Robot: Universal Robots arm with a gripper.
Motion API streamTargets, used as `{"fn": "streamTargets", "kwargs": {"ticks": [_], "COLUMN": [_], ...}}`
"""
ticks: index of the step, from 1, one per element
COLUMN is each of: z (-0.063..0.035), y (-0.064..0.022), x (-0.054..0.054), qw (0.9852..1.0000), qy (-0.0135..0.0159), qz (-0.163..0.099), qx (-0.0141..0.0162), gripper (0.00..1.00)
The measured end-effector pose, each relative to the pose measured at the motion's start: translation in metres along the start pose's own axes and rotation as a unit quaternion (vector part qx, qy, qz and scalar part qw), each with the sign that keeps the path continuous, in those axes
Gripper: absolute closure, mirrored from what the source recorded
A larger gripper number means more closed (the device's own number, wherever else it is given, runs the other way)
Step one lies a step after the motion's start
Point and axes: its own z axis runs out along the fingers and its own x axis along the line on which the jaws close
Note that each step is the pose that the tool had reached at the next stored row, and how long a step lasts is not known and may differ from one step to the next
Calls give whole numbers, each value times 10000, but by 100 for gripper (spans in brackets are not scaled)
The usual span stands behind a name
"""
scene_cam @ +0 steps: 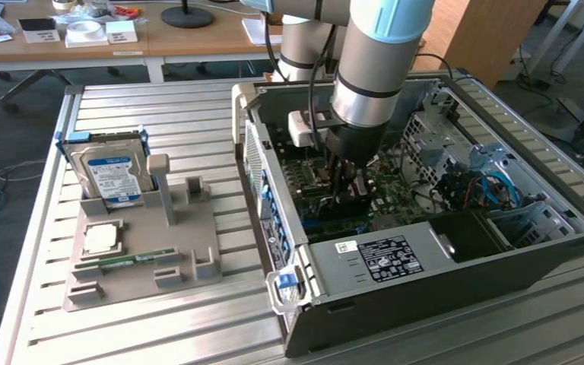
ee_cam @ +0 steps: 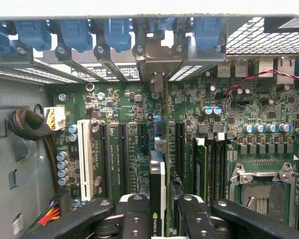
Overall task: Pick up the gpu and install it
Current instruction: 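Insert the gpu into the slot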
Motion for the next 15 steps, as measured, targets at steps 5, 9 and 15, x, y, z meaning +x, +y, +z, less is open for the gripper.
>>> {"fn": "streamTargets", "kwargs": {"ticks": [5,9,15], "z": [0,1,0], "y": [0,2,0], "x": [0,0,0], "qw": [10000,10000,10000], "qy": [0,0,0], "qz": [0,2,0], "qx": [0,0,0], "gripper": [74,67,49]}}
